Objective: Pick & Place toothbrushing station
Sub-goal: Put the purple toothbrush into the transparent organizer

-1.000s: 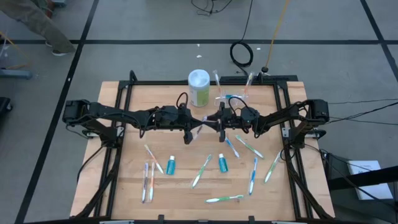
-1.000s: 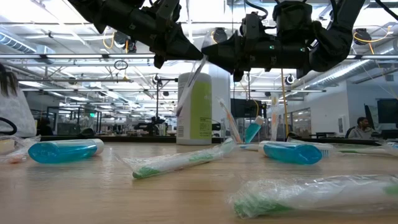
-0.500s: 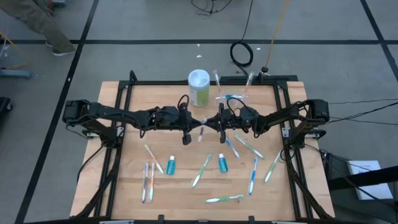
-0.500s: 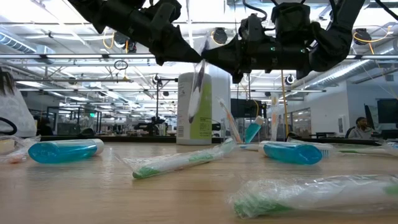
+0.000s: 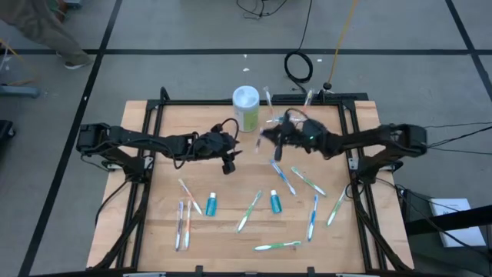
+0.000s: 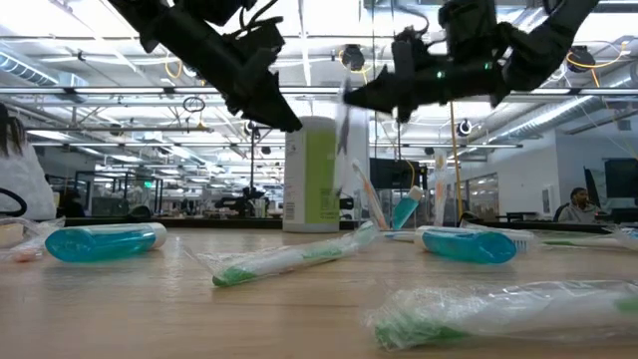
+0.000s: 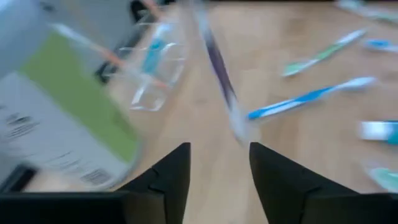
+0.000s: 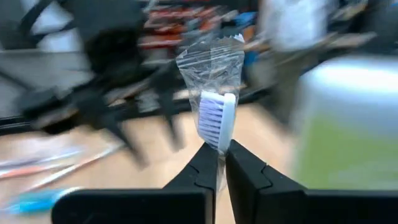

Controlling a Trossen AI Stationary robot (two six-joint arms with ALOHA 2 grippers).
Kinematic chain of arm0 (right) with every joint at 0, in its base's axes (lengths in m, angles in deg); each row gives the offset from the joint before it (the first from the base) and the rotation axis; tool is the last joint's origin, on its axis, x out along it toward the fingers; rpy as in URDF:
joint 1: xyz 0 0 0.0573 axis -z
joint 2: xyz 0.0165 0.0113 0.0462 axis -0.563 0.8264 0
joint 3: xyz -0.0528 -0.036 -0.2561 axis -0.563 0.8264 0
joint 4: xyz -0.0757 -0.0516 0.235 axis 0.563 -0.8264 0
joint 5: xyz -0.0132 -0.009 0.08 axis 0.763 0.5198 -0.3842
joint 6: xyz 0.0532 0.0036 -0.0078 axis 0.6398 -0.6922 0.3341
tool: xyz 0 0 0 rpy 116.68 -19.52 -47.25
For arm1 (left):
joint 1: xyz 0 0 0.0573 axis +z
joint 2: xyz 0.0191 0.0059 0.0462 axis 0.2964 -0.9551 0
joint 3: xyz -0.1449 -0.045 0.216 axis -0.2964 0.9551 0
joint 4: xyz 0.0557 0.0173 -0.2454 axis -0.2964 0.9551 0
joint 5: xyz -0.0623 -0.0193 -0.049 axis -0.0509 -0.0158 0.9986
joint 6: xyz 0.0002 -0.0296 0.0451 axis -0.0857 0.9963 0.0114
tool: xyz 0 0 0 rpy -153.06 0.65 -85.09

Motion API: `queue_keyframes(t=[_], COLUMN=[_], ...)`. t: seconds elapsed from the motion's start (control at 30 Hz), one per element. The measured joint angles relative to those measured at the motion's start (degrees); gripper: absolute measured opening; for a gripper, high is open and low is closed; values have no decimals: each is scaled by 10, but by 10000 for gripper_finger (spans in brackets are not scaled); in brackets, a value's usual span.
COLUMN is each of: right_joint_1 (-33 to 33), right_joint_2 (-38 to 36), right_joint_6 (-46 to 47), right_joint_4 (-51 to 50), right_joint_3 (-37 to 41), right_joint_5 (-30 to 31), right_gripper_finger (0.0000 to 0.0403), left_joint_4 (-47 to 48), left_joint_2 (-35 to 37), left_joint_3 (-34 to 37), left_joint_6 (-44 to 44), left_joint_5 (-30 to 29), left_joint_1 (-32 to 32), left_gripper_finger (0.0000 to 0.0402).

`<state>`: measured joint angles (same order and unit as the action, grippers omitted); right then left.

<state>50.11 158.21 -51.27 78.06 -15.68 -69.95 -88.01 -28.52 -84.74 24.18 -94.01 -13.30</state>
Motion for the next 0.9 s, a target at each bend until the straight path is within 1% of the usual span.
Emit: queue_keyframes(t=[0.1, 0.17, 0.23, 0.33, 0.5, 0.7, 0.83, 0.9], right_joint_1=[20, 40, 64, 100, 132, 142, 135, 128], right_joint_2=[-62, -92, -108, -107, -67, -19, 4, 16], right_joint_6=[-60, -71, -73, -52, -55, -50, -44, -23], right_joint_4=[-45, -81, -107, -114, -113, -94, -97, -96], right_joint_3=[0, 0, 0, 0, 0, 0, 0, 0], right_joint_5=[82, 138, 164, 160, 159, 158, 145, 144], right_gripper_finger=[8, 8, 8, 8, 8, 13, 21, 23], left_joint_4=[1, -1, 0, -2, -3, -13, -26, -33], left_joint_2=[-1, 0, 0, 0, 0, 0, 0, 0], left_joint_3=[0, 0, 0, 0, 0, 0, 0, 0], left_joint_6=[-8, -27, -45, -58, -57, -60, -59, -60], left_joint_5=[-20, -20, -20, -20, -20, -20, -19, -19], left_joint_1=[0, 0, 0, 0, 0, 0, 0, 0], left_gripper_finger=[183, 184, 182, 178, 177, 177, 177, 177])
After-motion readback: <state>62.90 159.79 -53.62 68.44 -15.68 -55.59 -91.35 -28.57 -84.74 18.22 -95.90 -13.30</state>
